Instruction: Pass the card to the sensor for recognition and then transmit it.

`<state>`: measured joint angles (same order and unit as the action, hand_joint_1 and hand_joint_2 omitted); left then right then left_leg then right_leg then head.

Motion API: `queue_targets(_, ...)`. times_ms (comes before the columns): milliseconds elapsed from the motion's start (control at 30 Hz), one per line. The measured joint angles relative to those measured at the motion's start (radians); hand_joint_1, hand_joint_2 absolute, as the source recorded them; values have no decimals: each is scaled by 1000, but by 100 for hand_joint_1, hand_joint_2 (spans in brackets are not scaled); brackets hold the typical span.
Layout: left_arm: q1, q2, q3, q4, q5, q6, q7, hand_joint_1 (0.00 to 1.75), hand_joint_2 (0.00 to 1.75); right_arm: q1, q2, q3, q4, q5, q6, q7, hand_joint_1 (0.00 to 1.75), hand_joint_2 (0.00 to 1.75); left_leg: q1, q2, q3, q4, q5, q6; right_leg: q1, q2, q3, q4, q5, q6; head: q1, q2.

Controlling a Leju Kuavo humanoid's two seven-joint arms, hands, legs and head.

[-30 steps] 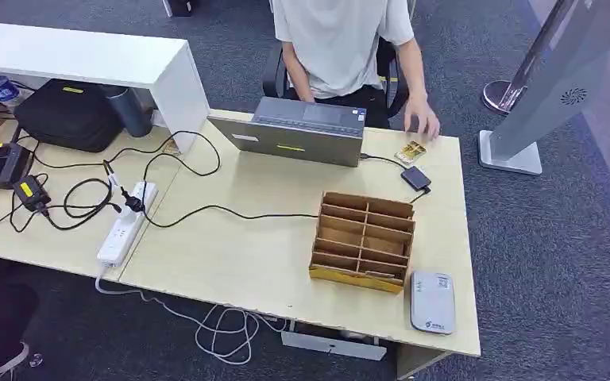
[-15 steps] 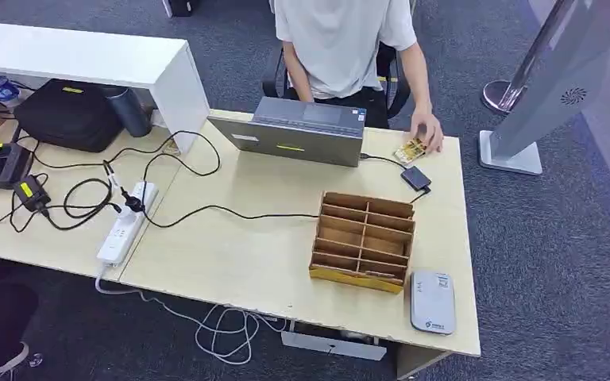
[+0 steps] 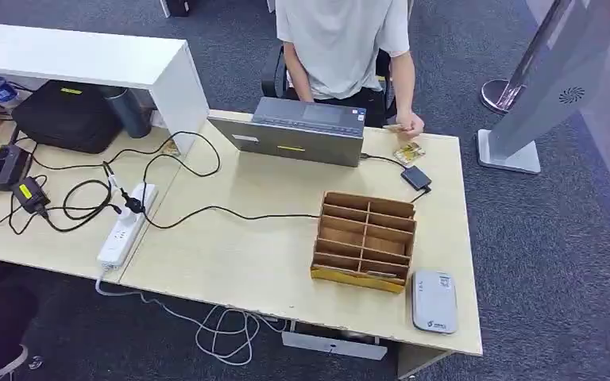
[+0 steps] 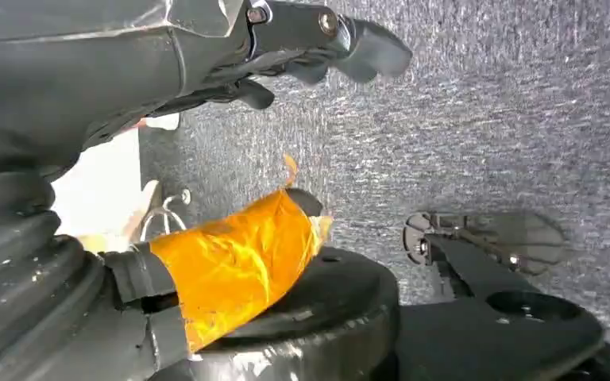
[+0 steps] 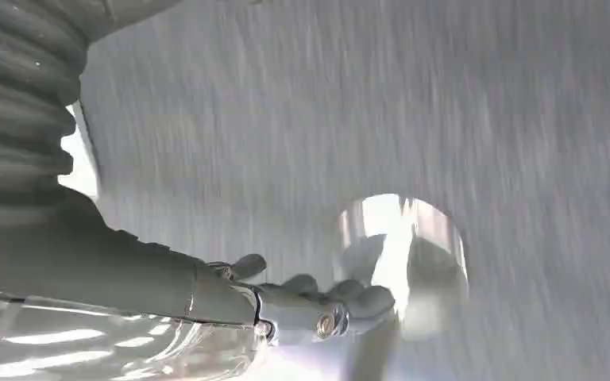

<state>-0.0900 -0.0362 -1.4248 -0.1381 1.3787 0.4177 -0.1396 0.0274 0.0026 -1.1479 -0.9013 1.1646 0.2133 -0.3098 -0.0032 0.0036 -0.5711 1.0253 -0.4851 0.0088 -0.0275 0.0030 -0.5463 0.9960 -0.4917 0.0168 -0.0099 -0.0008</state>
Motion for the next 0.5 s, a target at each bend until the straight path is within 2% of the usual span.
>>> queue_targets(100, 0, 3, -13, 0, -6, -2, -5, 0, 175, -9, -72, -9, -147, -16, -9, -10, 0, 175, -1, 0, 0, 1, 0, 0, 0, 0, 0, 0, 0, 0, -1, 0)
queue_targets(167, 0, 3, -18, 0, -12, -4, -9, 0, 175, -17, -101, -6, -195, -41, -34, -26, 0, 175, -2, 0, 0, 1, 1, 2, -1, -1, 0, 0, 0, 1, -2, 0)
queue_targets(200, 0, 5, -21, 0, -14, -5, -10, 0, 175, -24, -121, -3, -212, -55, -49, -31, 0, 175, -1, 0, 0, 0, 1, 3, -1, -1, 1, 0, 0, 1, -7, 0)
queue_targets(233, 1, 6, -26, 0, -18, -7, -11, 0, 175, -29, -146, 8, -237, -85, -71, -34, 0, 175, -2, -1, -1, 0, 1, 3, -1, -2, 0, 1, 0, 1, -1, 0)
queue_targets(267, 1, 7, -32, 0, -23, -8, -12, 0, 175, -34, -181, 30, -257, -128, -108, -33, 0, 175, -3, -1, -1, 0, 1, 3, -2, -2, 0, 1, 0, 1, -5, 0)
queue_targets(333, 0, 10, -44, 0, -31, -10, -18, 0, 175, -43, -253, 106, -284, -226, -183, -15, 0, 175, -3, 0, -1, 1, 1, 3, -2, -1, 0, 2, 1, 1, -2, 0)
queue_targets(400, -2, 11, -50, 0, -37, -11, -19, 0, 175, -44, -316, 190, -323, -291, -225, 24, 0, 175, -3, 0, 0, 1, 1, 3, -2, 0, 0, 2, 1, 1, -3, 0)
queue_targets(500, -2, 13, -71, 0, -50, -11, -16, 0, 175, -37, -399, 350, -437, -321, -279, 102, 0, 175, -3, 0, 0, 1, 2, 3, -2, 0, 0, 2, 1, 2, -3, 0)
